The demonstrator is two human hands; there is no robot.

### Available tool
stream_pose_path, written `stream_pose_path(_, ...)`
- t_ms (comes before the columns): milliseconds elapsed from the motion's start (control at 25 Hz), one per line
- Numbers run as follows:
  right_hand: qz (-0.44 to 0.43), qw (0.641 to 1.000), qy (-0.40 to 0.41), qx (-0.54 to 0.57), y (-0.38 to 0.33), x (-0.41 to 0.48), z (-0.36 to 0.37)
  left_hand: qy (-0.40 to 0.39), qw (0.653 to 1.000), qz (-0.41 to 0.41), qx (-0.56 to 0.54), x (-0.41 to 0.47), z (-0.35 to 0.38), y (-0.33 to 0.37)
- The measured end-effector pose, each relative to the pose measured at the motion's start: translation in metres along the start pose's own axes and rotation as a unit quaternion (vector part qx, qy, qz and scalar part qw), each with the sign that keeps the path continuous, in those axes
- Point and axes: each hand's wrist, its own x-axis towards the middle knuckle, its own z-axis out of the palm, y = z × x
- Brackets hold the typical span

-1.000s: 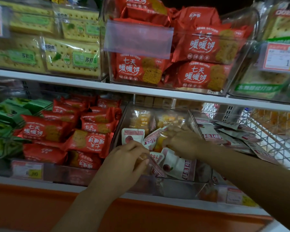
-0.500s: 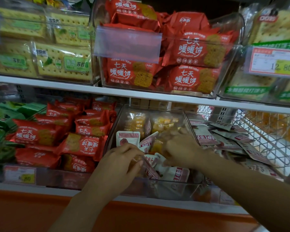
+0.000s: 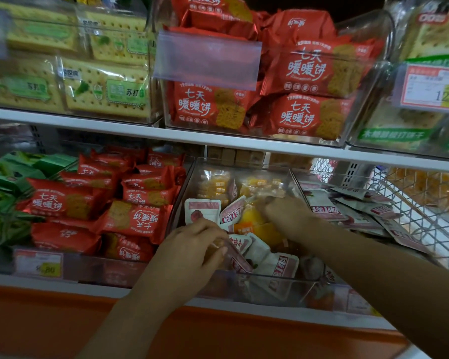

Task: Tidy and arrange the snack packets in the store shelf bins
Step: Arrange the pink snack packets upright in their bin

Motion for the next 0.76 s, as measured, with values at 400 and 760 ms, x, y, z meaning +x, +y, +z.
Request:
stream_pose_path(400, -0.08, 0.979, -0.142, 0.123, 0.0, 0.0, 0.024, -0.001, 1.0, 0.001, -0.004, 0.0, 0.0, 0.0)
stream_pose_path(760, 0.061, 0.988, 0.055, 0.132, 0.01, -0.015, -0.008, 0.0, 1.0, 0.006, 0.0, 0.001, 0.001, -0.002)
